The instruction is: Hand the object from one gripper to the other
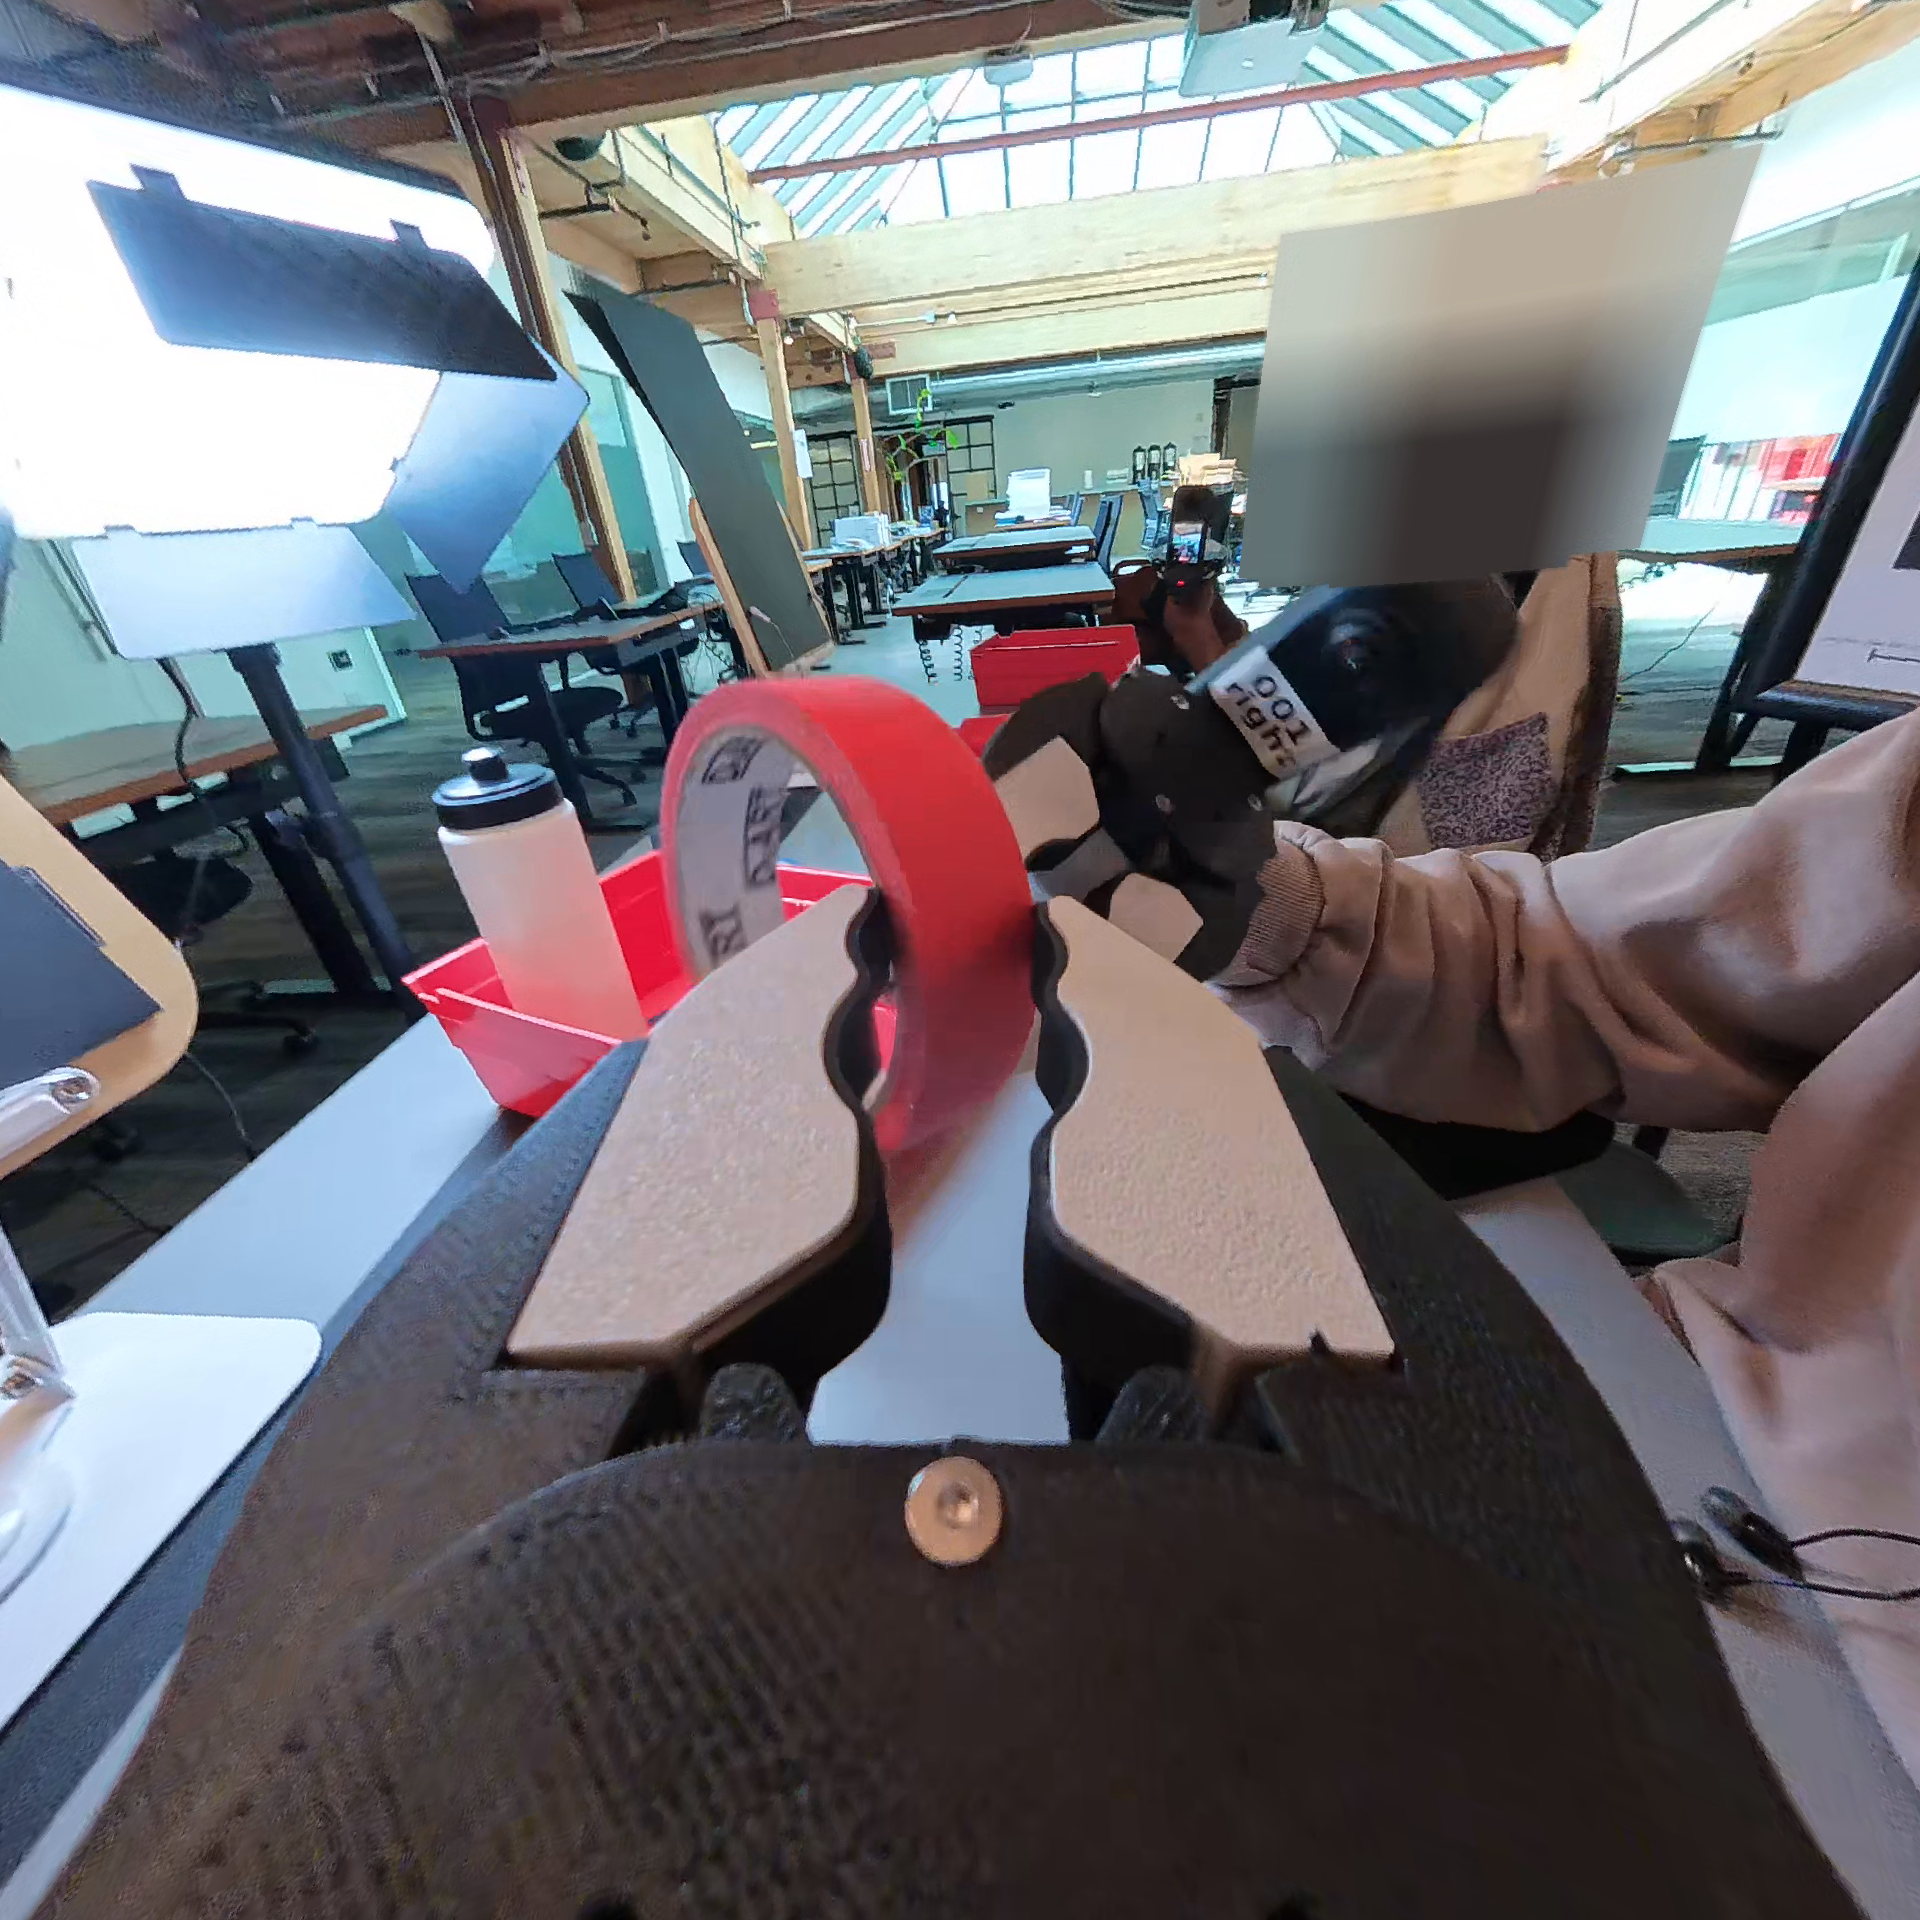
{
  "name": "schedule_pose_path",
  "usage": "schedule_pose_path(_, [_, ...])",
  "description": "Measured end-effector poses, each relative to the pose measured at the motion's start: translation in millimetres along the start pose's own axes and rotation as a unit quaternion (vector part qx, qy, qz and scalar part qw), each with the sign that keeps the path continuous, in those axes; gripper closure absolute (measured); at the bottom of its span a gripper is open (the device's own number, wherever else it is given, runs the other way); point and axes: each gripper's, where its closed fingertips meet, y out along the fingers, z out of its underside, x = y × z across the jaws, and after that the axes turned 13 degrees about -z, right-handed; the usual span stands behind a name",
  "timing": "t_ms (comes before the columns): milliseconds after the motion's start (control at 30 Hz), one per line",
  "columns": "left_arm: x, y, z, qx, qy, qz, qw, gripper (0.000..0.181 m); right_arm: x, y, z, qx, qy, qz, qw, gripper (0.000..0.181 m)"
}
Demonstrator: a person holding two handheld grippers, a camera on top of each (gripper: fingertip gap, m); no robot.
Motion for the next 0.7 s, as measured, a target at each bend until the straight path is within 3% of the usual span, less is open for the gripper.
schedule_pose_path(67, [-1,-4,-7,-0.015,0.005,0.007,1.000,0.155,-5,-12,-13,-0.095,0.091,-0.032,0.991,0.150])
schedule_pose_path(167, [-6,-12,-18,-0.053,0.001,0.030,0.998,0.156,-18,-26,-14,-0.199,0.232,-0.073,0.949,0.137])
schedule_pose_path(233, [-16,-17,-26,-0.083,-0.019,0.071,0.994,0.156,-21,-26,-10,-0.264,0.314,-0.108,0.905,0.127])
schedule_pose_path(333, [-29,-25,-37,-0.128,-0.068,0.134,0.980,0.156,-13,-22,-24,-0.366,0.403,-0.196,0.816,0.115])
schedule_pose_path(400, [-34,-27,-39,-0.144,-0.104,0.167,0.970,0.156,-9,-28,-42,-0.423,0.411,-0.233,0.773,0.130])
schedule_pose_path(467, [-35,-30,-41,-0.153,-0.136,0.195,0.959,0.156,-13,-31,-47,-0.430,0.395,-0.207,0.784,0.154])
schedule_pose_path(533, [-23,-26,-37,-0.138,-0.142,0.166,0.966,0.155,-22,-36,-43,-0.406,0.390,-0.176,0.808,0.154])
schedule_pose_path(700, [32,-7,-5,-0.030,-0.117,-0.023,0.992,0.154,-47,-47,-21,-0.259,0.278,-0.015,0.925,0.154])
